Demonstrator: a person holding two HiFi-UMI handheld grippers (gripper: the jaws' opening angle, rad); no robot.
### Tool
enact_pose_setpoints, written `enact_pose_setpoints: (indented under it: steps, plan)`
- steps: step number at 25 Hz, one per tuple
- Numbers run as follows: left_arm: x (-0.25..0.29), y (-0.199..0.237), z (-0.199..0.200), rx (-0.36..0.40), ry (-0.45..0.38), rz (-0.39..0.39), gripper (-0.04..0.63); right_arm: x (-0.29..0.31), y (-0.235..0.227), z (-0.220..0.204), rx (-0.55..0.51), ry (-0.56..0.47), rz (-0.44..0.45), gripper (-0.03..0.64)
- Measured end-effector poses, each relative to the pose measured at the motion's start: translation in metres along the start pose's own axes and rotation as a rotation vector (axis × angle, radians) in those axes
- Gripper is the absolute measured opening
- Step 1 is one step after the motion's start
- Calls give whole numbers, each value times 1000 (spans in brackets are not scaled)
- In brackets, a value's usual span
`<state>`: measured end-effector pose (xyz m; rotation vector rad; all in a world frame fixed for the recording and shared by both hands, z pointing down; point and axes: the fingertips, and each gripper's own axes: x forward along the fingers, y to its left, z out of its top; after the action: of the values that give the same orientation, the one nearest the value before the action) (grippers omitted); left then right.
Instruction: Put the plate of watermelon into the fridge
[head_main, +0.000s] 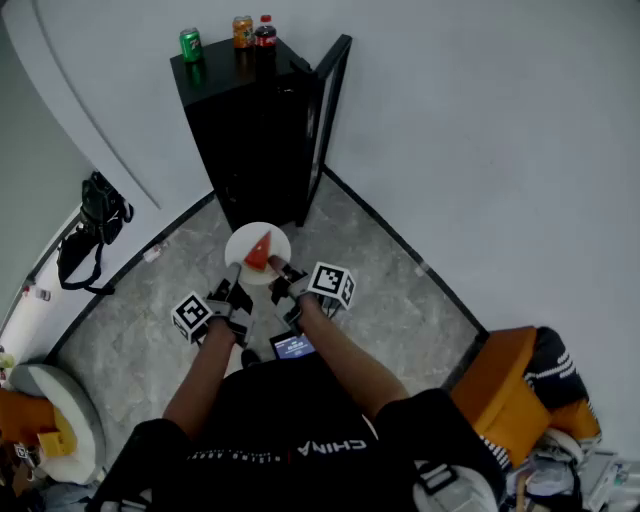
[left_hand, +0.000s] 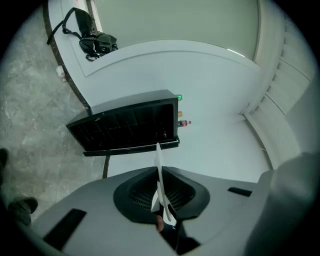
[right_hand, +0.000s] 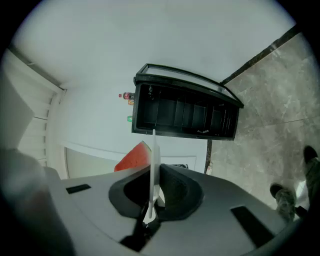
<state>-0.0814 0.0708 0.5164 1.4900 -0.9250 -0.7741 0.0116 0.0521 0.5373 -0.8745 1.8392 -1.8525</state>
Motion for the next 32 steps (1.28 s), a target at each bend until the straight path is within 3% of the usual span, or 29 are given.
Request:
enact_pose_setpoints:
  steps: [6, 16, 32]
  plan:
    - [3, -4, 3, 4, 6, -22, 37, 3, 5, 1, -2, 0, 12, 29]
    - [0, 2, 3, 7, 9, 16, 37, 1, 4, 0, -23, 7, -16, 29]
    - [3, 5, -3, 17, 11, 10, 35, 0, -1, 1, -31, 28, -24, 30]
